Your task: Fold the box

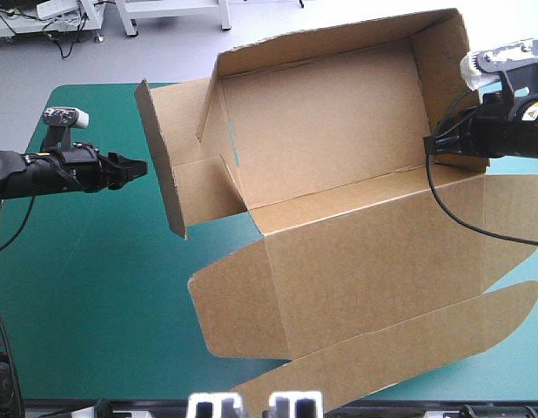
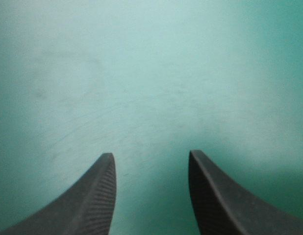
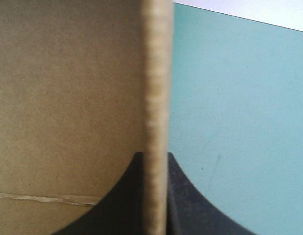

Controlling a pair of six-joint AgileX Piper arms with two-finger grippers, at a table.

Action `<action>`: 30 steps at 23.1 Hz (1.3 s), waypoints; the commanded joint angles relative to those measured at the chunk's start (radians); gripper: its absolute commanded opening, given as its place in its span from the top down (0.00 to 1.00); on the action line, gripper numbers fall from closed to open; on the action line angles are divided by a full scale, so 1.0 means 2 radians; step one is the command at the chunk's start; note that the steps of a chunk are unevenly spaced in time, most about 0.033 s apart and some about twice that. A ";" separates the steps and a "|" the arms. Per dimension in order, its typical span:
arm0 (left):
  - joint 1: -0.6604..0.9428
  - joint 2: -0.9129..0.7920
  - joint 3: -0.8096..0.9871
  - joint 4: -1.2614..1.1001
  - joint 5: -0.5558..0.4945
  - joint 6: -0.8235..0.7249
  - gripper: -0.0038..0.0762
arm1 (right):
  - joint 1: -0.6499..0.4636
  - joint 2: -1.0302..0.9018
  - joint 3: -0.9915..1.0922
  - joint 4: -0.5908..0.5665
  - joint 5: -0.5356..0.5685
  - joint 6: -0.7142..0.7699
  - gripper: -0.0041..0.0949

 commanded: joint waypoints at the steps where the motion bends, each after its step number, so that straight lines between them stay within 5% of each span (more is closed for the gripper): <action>1: 0.001 -0.010 -0.002 -0.157 0.040 0.085 0.53 | -0.004 -0.004 -0.012 0.026 0.001 0.005 0.98; 8: -0.007 -0.010 -0.002 -0.273 0.115 0.130 0.53 | -0.004 0.017 -0.012 0.055 -0.009 -0.002 0.98; 23: -0.113 -0.017 -0.005 -0.372 0.115 0.125 0.53 | -0.003 0.076 -0.012 0.032 -0.086 0.001 0.98; 30: -0.116 -0.038 -0.006 -0.386 0.115 0.123 0.50 | 0.048 0.087 -0.012 -0.011 -0.122 0.028 0.98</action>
